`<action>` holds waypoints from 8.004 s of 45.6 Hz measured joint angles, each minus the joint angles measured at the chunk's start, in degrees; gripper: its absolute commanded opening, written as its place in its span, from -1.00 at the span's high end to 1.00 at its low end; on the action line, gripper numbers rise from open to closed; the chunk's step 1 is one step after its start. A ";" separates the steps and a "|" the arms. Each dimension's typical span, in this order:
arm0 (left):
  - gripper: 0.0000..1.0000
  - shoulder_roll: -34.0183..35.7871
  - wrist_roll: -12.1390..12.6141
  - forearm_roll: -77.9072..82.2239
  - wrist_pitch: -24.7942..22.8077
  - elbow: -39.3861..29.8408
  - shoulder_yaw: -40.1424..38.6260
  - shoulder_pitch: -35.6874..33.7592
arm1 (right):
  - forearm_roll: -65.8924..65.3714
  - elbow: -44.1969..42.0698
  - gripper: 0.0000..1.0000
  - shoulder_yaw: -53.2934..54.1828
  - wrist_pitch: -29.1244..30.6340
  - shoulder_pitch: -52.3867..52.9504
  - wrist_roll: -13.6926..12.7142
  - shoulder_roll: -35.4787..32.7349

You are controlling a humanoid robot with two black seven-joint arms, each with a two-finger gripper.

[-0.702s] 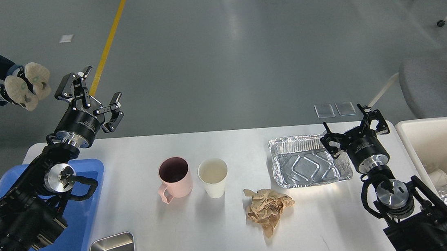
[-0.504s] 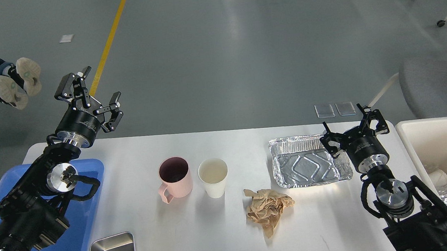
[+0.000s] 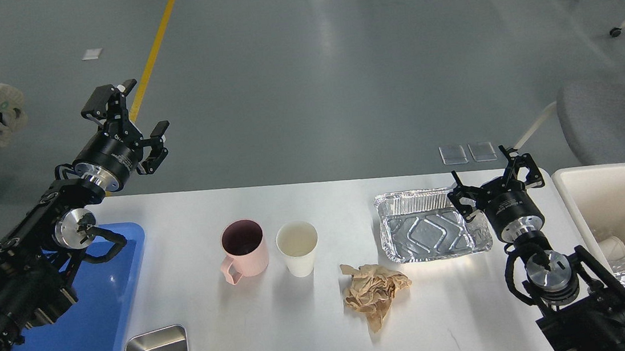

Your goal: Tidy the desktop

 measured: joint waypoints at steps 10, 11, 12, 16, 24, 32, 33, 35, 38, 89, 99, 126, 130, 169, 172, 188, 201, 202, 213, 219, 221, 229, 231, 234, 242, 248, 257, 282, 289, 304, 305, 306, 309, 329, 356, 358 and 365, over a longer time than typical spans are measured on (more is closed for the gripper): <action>-0.95 9.66 -0.87 1.77 -0.12 -1.74 14.02 -2.20 | 0.00 0.15 -1.00 0.06 0.08 -0.42 0.00 -0.06; -0.95 10.80 -0.94 1.91 -0.15 -2.10 15.19 -2.31 | 0.00 0.17 -1.00 0.07 0.09 -0.42 0.00 -0.06; -0.95 12.21 -1.00 2.16 -0.15 -2.44 16.54 -2.39 | 0.00 0.17 -1.00 0.07 0.09 -0.42 0.00 -0.07; -0.95 16.50 -1.08 4.19 -0.16 -2.98 20.51 -2.61 | 0.00 0.18 -1.00 0.09 0.09 -0.41 0.00 -0.26; -0.95 23.66 -1.47 14.23 -4.12 -6.71 24.15 -2.14 | 0.01 0.18 -1.00 0.02 -0.21 -0.36 0.00 -0.96; -0.95 33.73 -2.26 25.01 -8.21 -18.05 24.43 4.60 | 0.00 0.18 -1.00 0.03 -0.26 -0.50 -0.02 -2.45; -0.95 34.83 -2.26 25.51 -8.29 -19.40 24.43 5.28 | 0.00 0.18 -1.00 0.03 -0.26 -0.49 -0.03 -2.50; -0.95 38.22 -2.25 26.40 -8.45 -23.11 24.43 6.76 | 0.00 0.20 -1.00 0.05 -0.26 -0.49 -0.05 -2.58; -0.95 43.70 -2.14 27.02 -8.53 -28.84 24.44 8.21 | 0.00 0.21 -1.00 0.08 -0.26 -0.46 -0.05 -2.67; -0.96 80.87 -6.66 26.52 -20.11 -48.70 22.18 5.14 | 0.00 1.48 -1.00 0.04 -0.45 0.54 -0.17 -4.47; -0.96 59.27 12.47 27.50 -27.63 -40.01 19.73 -5.99 | 0.00 1.56 -1.00 -0.07 -0.49 0.54 -0.17 -5.20; -0.97 21.32 17.35 40.79 -28.71 -24.81 21.68 -11.39 | -0.04 2.13 -1.00 -0.08 -0.77 2.43 -0.08 -6.64; -0.97 18.29 17.36 41.61 -28.00 -22.98 23.30 -11.31 | -0.02 2.12 -1.00 -0.08 -0.76 2.32 -0.08 -6.70; -0.97 3.15 17.18 41.87 -19.27 -9.36 29.11 -7.07 | 0.00 2.09 -1.00 0.01 -0.25 1.32 0.00 -7.72; -0.97 2.42 17.18 41.88 -18.92 -8.75 29.38 -7.02 | 0.00 2.09 -1.00 0.01 -0.25 1.28 0.00 -7.76; -0.95 -0.25 17.14 41.80 -16.44 -7.82 31.50 -6.64 | -0.06 2.09 -1.00 0.01 -0.25 0.78 0.00 -7.78; -0.54 -0.29 17.42 42.22 -16.33 -7.79 31.54 -6.03 | -0.02 2.05 -1.00 0.01 -0.18 0.47 0.00 -7.78; -0.47 -0.28 17.43 42.34 -16.32 -7.79 31.54 -6.03 | -0.02 2.03 -1.00 0.01 -0.18 0.47 0.01 -7.78; -0.07 -0.29 17.45 45.08 -16.27 -7.79 31.54 -6.02 | -0.01 2.01 -1.00 0.00 -0.16 0.31 0.05 -7.70; 0.03 -0.28 17.39 45.29 -16.29 -7.79 31.54 -6.02 | -0.01 2.01 -1.00 0.01 -0.10 0.11 0.06 -7.70; 0.06 -0.29 17.37 45.30 -16.43 -7.79 31.54 -6.02 | -0.02 2.01 -1.00 0.01 -0.09 0.06 0.06 -7.70; 0.13 -0.38 17.50 45.31 -17.03 -7.84 31.54 -6.02 | -0.01 2.01 -1.00 0.08 -0.08 -0.07 0.09 -7.70; 0.24 -0.39 17.64 45.31 -17.15 -7.85 31.54 -6.02 | -0.01 2.01 -1.00 0.09 -0.08 -0.20 0.09 -7.70; 0.40 -0.40 17.75 45.31 -17.35 -7.91 31.54 -6.02 | -0.01 1.96 -1.00 0.09 -0.07 -0.30 0.09 -7.70; 0.64 -1.44 17.95 45.35 -16.58 -7.87 31.54 -6.00 | 0.01 1.94 -1.00 0.10 0.00 -0.64 0.09 -7.70; 0.87 -1.64 18.12 45.34 -16.81 -7.87 31.54 -6.01 | 0.00 1.94 -1.00 0.10 0.01 -0.83 0.17 -7.70; 1.00 -1.80 18.99 45.13 -18.93 -7.86 31.87 -6.55 | 0.00 2.06 -1.00 0.10 0.01 -1.10 0.18 -7.70; 1.00 1.96 22.17 44.58 -21.10 -9.02 31.37 -7.16 | -0.02 2.06 -1.00 0.09 0.01 -1.53 0.18 -7.52; 1.00 4.16 22.58 44.11 -21.04 -9.74 29.51 -7.73 | 0.00 2.09 -1.00 0.09 0.01 -1.63 0.18 -7.52; 1.00 11.75 22.68 34.60 -24.01 -10.74 19.02 -19.07 | 0.01 2.10 -1.00 0.09 0.01 -1.73 0.18 -7.63; 1.00 12.32 22.69 33.60 -24.09 -10.68 18.69 -20.31 | 0.00 2.10 -1.00 0.09 0.01 -1.73 0.18 -7.63; 1.00 13.10 22.71 32.36 -24.16 -10.58 18.38 -21.86 | 0.00 2.10 -1.00 0.09 0.01 -1.73 0.18 -7.63; 1.00 15.00 22.79 29.39 -24.24 -10.33 18.05 -25.55 | 0.00 2.10 -1.00 0.09 0.01 -1.73 0.18 -7.63; 1.00 23.76 27.57 20.42 -28.55 -10.01 18.55 -36.61 | 0.00 2.19 -1.00 0.09 -0.07 -1.73 0.18 -7.70; 1.00 42.26 31.72 21.05 -35.17 -12.72 30.97 -25.89 | -0.05 2.22 -1.00 -0.20 0.00 -1.49 0.18 -9.08; 1.00 43.11 31.67 21.12 -35.17 -13.06 31.16 -23.45 | -0.05 2.23 -1.00 -0.28 0.01 -1.47 0.18 -9.08; 1.00 43.91 31.59 21.33 -35.17 -16.26 31.29 -15.01 | -0.10 2.24 -1.00 -0.35 0.01 -1.16 0.17 -9.05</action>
